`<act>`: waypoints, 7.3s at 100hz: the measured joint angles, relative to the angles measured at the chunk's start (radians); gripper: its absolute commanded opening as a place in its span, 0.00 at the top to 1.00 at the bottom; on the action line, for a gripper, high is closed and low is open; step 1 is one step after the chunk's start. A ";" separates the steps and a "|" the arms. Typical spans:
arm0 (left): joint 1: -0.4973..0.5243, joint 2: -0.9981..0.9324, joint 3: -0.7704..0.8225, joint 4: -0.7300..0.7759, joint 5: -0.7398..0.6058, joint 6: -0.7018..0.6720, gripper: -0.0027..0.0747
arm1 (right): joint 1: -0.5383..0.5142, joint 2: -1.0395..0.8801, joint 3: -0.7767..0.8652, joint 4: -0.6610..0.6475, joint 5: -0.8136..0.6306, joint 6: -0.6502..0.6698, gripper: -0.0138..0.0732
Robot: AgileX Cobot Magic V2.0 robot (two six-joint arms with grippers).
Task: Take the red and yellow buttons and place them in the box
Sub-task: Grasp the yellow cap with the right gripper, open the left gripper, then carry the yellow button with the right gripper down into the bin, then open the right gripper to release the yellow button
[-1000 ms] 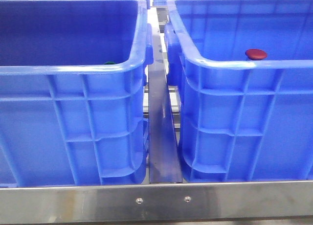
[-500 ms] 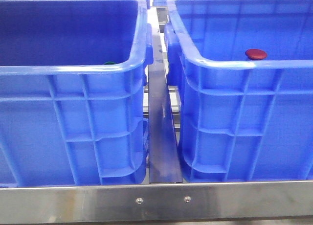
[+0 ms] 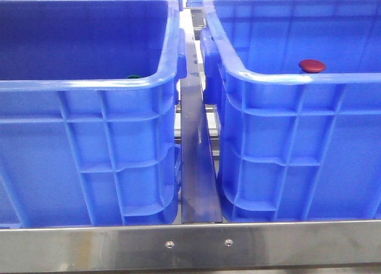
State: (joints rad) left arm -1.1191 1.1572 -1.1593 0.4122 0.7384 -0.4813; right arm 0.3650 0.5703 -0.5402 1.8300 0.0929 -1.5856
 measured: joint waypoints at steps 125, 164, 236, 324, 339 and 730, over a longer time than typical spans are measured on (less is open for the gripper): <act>0.000 -0.004 0.000 0.000 0.000 0.002 0.87 | 0.000 0.641 -0.248 -0.048 0.810 0.394 0.59; 0.000 -0.004 0.000 0.011 0.000 0.004 0.10 | 0.000 0.641 -0.248 -0.056 0.815 0.371 0.59; 0.447 -0.284 0.179 0.064 0.035 -0.089 0.12 | 0.000 0.470 -0.248 -0.045 0.205 0.179 0.59; 0.907 -0.675 0.431 0.086 0.112 -0.107 0.92 | 0.000 0.543 -0.248 -0.187 -0.557 0.004 0.59; 0.907 -0.675 0.431 0.086 0.112 -0.107 0.99 | -0.022 0.631 -0.248 -0.292 -0.591 0.093 0.59; 0.907 -0.675 0.431 0.088 0.095 -0.106 0.99 | -0.371 0.194 -0.130 -1.237 0.063 1.094 0.24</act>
State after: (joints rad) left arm -0.2125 0.4818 -0.7285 0.5000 0.8329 -0.5873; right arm -0.0059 0.7643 -0.6698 0.5932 0.1562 -0.4917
